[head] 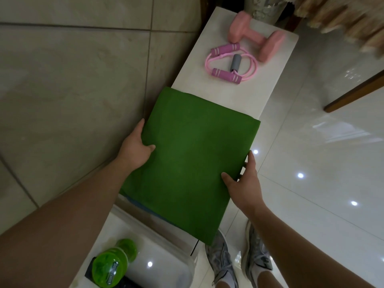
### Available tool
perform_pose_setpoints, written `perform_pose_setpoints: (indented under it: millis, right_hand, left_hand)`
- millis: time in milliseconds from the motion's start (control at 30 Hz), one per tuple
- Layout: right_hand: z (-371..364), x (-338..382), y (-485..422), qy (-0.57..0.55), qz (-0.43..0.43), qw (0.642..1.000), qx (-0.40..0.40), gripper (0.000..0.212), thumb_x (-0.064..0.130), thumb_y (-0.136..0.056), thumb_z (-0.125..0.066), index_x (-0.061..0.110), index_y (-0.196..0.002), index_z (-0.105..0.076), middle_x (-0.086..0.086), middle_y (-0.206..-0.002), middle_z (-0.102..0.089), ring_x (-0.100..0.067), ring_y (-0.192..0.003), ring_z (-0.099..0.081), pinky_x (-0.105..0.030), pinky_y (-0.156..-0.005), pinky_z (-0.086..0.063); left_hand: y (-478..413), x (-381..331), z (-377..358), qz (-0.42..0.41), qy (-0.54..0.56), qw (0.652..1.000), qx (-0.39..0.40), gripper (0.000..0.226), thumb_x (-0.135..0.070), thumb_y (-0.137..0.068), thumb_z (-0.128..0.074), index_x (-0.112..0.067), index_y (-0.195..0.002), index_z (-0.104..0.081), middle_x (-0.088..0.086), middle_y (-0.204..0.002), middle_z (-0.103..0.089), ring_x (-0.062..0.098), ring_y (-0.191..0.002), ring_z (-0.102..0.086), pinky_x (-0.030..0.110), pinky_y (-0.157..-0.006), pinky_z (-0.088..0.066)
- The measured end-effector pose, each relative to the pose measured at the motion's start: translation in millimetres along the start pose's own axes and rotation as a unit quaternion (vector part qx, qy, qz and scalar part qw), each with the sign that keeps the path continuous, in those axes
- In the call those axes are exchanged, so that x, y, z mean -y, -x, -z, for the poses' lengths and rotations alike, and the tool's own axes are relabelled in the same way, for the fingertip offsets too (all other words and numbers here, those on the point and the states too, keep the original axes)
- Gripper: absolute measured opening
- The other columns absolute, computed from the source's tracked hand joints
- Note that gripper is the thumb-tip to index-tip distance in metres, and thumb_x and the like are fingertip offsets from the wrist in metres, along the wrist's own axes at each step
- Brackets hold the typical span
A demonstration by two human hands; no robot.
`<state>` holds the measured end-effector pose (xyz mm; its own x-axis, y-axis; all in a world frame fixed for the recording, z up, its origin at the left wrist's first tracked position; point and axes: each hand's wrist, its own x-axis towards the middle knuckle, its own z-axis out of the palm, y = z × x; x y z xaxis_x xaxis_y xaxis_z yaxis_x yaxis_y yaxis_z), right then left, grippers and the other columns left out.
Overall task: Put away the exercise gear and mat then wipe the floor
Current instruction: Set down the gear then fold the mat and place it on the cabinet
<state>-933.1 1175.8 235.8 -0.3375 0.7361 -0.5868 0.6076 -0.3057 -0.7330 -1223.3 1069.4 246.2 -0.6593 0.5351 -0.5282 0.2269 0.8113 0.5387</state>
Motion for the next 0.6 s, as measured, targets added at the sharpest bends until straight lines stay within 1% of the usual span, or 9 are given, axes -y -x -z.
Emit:
perform_pose_setpoints:
  millis: [100,167,267,367,467,533,600]
  right_hand:
    - [6,8,6,0.01,0.003,1.0,0.008,0.092,0.03,-0.084,-0.071,0.047,-0.147,-0.007,0.004,-0.147,-0.04,-0.027,-0.122,-0.053,-0.053,-0.096,-0.05]
    - [12,13,12,0.019,0.001,1.0,0.012,0.092,0.031,-0.084,-0.071,0.044,-0.149,-0.006,0.002,-0.151,-0.034,-0.028,-0.128,-0.048,-0.053,-0.1,-0.047]
    - [23,22,24,0.046,0.008,0.999,0.015,0.092,0.032,-0.086,-0.071,0.036,-0.151,-0.007,-0.001,-0.152,-0.032,-0.027,-0.13,-0.045,-0.05,-0.104,-0.044]
    - [39,35,37,0.076,0.024,0.997,0.02,0.088,0.033,-0.087,-0.07,0.031,-0.152,-0.012,-0.002,-0.151,-0.031,-0.026,-0.13,-0.045,-0.045,-0.104,-0.044]
    - [59,53,47,0.127,0.049,0.991,0.019,0.083,0.038,-0.088,-0.067,0.025,-0.152,-0.017,-0.002,-0.153,-0.029,-0.024,-0.136,-0.038,-0.038,-0.107,-0.036]
    - [73,66,55,0.167,0.071,0.983,0.014,0.079,0.042,-0.089,-0.065,0.022,-0.152,-0.021,-0.002,-0.153,-0.029,-0.021,-0.138,-0.035,-0.034,-0.108,-0.033]
    - [88,80,64,0.202,0.094,0.975,0.009,0.076,0.044,-0.089,-0.062,0.021,-0.15,-0.025,-0.002,-0.152,-0.031,-0.021,-0.137,-0.034,-0.035,-0.109,-0.033]
  left_hand:
    - [7,-6,5,-0.005,0.003,1.0,-0.013,0.095,-0.01,-0.085,-0.074,-0.027,-0.157,-0.014,0.003,-0.156,-0.037,0.019,-0.139,-0.039,0.039,-0.117,-0.032]
    - [16,-12,9,-0.009,0.005,1.0,-0.018,0.095,-0.012,-0.084,-0.076,-0.026,-0.157,-0.016,0.003,-0.155,-0.038,0.018,-0.139,-0.04,0.041,-0.117,-0.032]
    - [34,-24,12,-0.02,0.01,1.0,-0.022,0.091,-0.015,-0.085,-0.075,-0.025,-0.157,-0.019,0.003,-0.153,-0.04,0.017,-0.136,-0.042,0.035,-0.115,-0.032]
    - [52,-37,17,-0.019,0.015,0.999,-0.025,0.088,-0.021,-0.087,-0.074,-0.024,-0.156,-0.021,0.0,-0.151,-0.042,0.012,-0.131,-0.042,0.026,-0.106,-0.031]
    - [71,-55,23,-0.022,0.022,0.999,-0.032,0.084,-0.026,-0.088,-0.073,-0.022,-0.155,-0.024,0.002,-0.152,-0.041,0.015,-0.132,-0.043,0.025,-0.103,-0.03]
    - [86,-72,27,-0.023,0.025,0.999,-0.037,0.076,-0.026,-0.089,-0.071,-0.02,-0.153,-0.03,-0.001,-0.146,-0.047,0.009,-0.121,-0.045,0.023,-0.1,-0.032]
    - [101,-90,30,-0.03,0.022,0.998,-0.049,0.065,-0.022,-0.09,-0.069,-0.016,-0.148,-0.04,-0.005,-0.133,-0.053,0.006,-0.111,-0.047,0.02,-0.094,-0.034]
